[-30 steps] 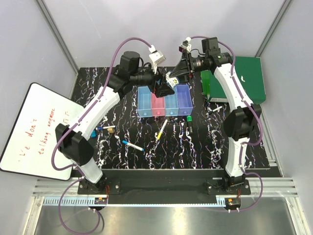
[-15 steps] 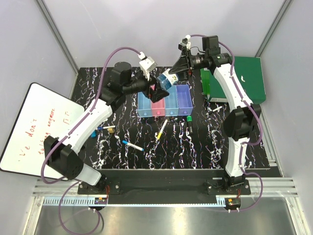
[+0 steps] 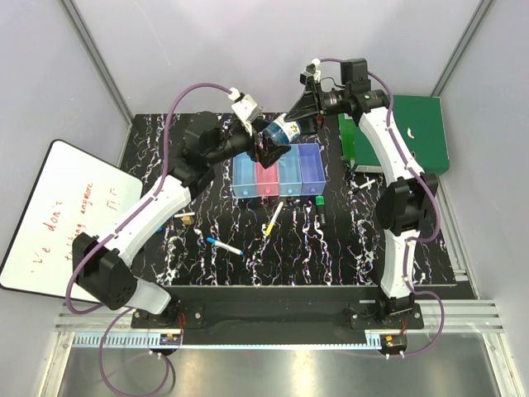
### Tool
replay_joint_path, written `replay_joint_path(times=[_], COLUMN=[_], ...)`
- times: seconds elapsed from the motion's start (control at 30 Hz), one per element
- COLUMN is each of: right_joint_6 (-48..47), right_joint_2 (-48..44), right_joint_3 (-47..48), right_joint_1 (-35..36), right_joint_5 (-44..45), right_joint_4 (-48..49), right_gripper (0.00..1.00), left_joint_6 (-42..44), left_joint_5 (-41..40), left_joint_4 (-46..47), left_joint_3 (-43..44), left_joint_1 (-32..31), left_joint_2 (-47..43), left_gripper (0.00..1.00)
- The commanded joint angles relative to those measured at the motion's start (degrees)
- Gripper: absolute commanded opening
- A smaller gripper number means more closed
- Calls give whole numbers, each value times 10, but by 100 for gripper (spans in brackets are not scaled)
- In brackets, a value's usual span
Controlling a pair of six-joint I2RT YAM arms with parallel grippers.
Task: Sort the stationery into containers
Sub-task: Pick up the stationery from the corner of the board.
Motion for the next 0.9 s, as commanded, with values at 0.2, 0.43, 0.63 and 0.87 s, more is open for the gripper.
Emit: replay_joint_path(times=[0.2,0.43,0.63,0.87], right_joint_6=[37,46,52,82], right_joint_2=[-2,-6,-6,-6], right_joint_3=[53,47,46,31], right_joint_1=[0,0,1,2], right_joint_5=[-75,-73,-70,-75], right_joint_4=[38,49,57,91], right_gripper=[0,0,0,74], left_joint_6=[-1,2,3,18], left_joint_5=[-7,-7,-10,-21], left_joint_4=[73,79,77,51], left_joint_3=[12,4,17,21], left_joint_1=[-11,-14,-17,-20], left_joint_2=[4,4,13,10], left_gripper=[81,62,21,0])
